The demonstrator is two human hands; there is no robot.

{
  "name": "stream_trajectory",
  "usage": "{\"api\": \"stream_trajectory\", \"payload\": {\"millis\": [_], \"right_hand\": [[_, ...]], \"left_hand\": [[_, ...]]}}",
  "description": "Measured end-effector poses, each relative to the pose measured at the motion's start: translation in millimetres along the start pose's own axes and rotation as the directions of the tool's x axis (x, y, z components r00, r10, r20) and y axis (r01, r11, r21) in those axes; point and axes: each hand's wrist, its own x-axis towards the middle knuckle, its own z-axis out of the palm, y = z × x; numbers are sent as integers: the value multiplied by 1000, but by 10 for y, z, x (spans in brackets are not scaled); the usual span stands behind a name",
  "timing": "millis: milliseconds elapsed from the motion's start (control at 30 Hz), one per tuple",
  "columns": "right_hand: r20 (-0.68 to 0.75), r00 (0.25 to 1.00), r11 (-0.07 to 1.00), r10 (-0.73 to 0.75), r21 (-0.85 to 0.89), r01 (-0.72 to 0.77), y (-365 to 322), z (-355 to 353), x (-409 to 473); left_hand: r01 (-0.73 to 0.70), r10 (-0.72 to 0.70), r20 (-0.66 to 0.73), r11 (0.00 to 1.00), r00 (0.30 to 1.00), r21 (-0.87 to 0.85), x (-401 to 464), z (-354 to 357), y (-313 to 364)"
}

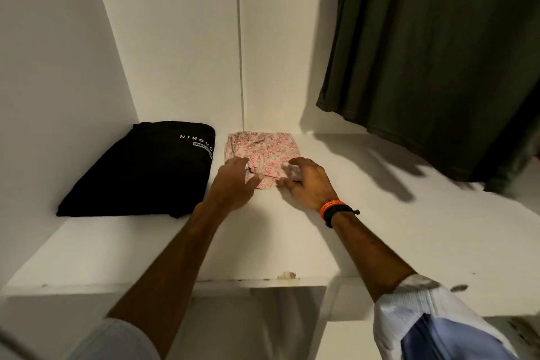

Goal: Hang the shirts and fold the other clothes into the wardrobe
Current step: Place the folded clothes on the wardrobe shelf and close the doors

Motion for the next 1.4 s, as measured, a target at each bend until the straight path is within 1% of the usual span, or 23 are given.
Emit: {"api": "stream_trajectory", "payload": {"millis": [100, 200, 300, 367, 467, 633, 733, 833, 967, 1133, 1200, 1267, 1300, 1333, 1400], "right_hand": [[15, 999, 998, -35, 59, 35, -66, -99, -369], [-26, 996, 994, -85, 63, 86, -152, -165, -841], [-33, 990, 981, -134, 134, 137, -290, -218, -1374], [-9, 986, 968, -165, 192, 163, -437, -229, -1766], [21, 975, 942, -223, 263, 210, -699, -239, -2270], [74, 936, 890, -344, 343, 301, -1319, -181, -3143], [140, 910, 867, -390, 389, 311, -1726, -56, -3627], [196, 875, 840, -443, 433, 329, -2212, 137, -4149], [204, 853, 810, -479, 477, 341, -2752, 363, -4725], [212, 846, 796, -488, 505, 333, -3402, 594, -5408], [225, 842, 805, -490, 489, 337, -3616, 662, -5643], [228, 833, 818, -504, 435, 376, -3815, 718, -5823], [231, 829, 824, -510, 408, 393, -3897, 741, -5876], [235, 829, 830, -508, 392, 397, -4008, 764, -5942], [245, 827, 836, -507, 375, 401, -4201, 783, -6023]], "left_hand": [[30, -30, -42, 999, 999, 12, -465, -109, 176], [76, -73, -75, 996, 994, 42, -1071, -207, 339], [167, -161, -106, 985, 981, 53, -1754, -298, 482], [250, -241, -126, 966, 962, 62, -2278, -402, 603], [307, -292, -165, 949, 942, 75, -2925, -609, 761], [432, -405, -292, 901, 867, 33, -4049, -1093, 868], [471, -425, -384, 881, 819, 30, -4709, -1340, 862], [524, -455, -479, 852, 751, 13, -5419, -1616, 839], [514, -360, -593, 851, 720, 107, -6096, -1955, 776], [448, -224, -724, 885, 653, 130, -6796, -2381, 753], [452, -220, -784, 888, 581, 86, -7009, -2505, 725], [471, -255, -830, 882, 497, 10, -7176, -2596, 710], [476, -285, -837, 879, 468, -33, -7224, -2626, 716], [480, -328, -827, 874, 456, -81, -7283, -2692, 702], [503, -452, -756, 843, 473, -189, -7289, -2806, 632]]}}
